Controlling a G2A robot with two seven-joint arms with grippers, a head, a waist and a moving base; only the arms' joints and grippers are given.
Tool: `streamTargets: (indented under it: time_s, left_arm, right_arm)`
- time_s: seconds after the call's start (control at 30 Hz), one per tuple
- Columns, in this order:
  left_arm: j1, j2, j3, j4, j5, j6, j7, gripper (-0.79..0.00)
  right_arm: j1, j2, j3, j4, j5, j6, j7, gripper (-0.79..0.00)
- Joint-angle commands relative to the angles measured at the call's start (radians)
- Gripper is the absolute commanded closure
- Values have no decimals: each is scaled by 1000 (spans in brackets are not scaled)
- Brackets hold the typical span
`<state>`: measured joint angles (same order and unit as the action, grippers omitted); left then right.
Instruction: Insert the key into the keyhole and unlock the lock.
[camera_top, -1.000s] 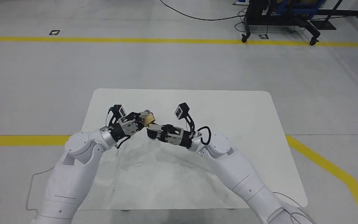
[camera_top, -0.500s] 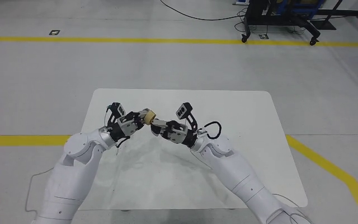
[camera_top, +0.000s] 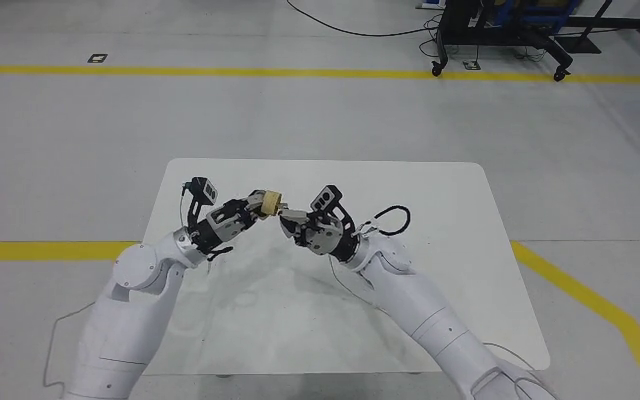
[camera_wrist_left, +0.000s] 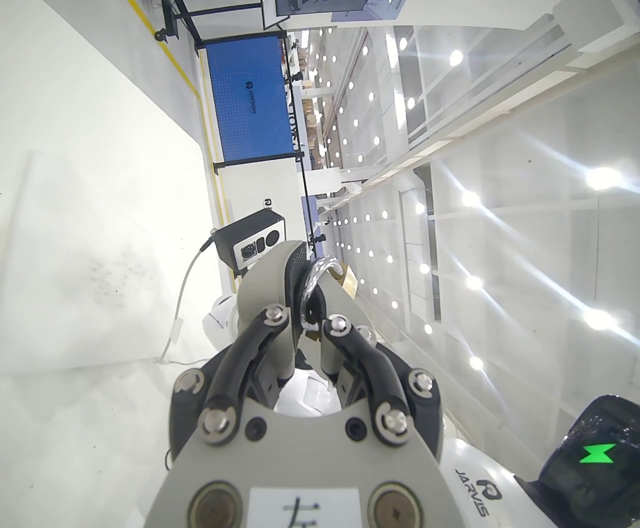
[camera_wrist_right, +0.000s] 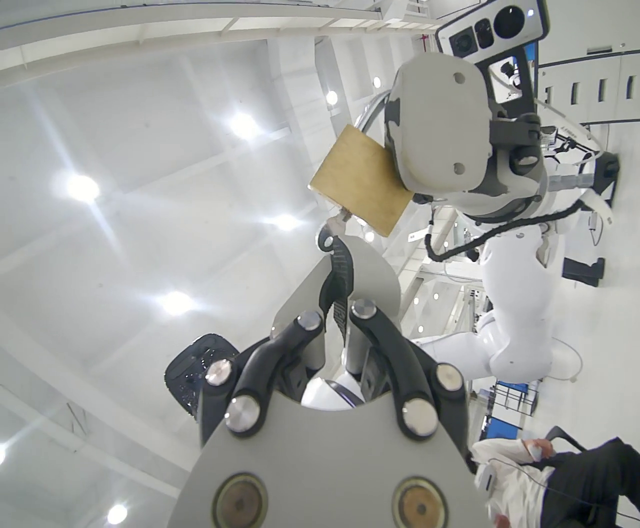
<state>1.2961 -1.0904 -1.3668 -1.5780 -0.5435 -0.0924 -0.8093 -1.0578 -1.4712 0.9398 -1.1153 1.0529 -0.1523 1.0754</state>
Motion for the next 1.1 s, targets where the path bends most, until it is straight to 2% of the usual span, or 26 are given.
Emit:
streamTargets:
  time_s: [0.0,0.13,0.27,0.3,0.33,0.37,0.63,0.97,1.07]
  left_arm:
    - [1,1,-3,-6,27,-23,8,0]
    - [13,2,-3,-22,107,-91,38,0]
    - [21,1,4,-27,111,-98,46,0]
    - [21,0,3,-25,99,-93,47,0]
    - [19,-1,2,-23,84,-86,47,0]
    - [18,-1,-1,-20,66,-81,45,0]
    - [4,-6,-23,10,-102,-1,28,0]
    - [-2,-6,-26,16,-97,26,32,0]
    - [-2,-6,-29,17,-96,31,39,0]
  right_arm:
    - [1,-1,1,4,2,1,1,0]
    - [1,-4,4,9,35,44,25,0]
    - [2,-5,12,16,44,49,40,0]
    - [2,-5,14,15,42,46,42,-148]
    - [1,-5,17,13,39,46,44,-348]
    - [0,-4,20,10,35,44,45,-785]
    - [-2,-3,25,5,25,42,45,-785]
    - [-2,-3,25,5,25,42,45,-785]
    - [0,9,39,-24,-154,-42,-91,-785]
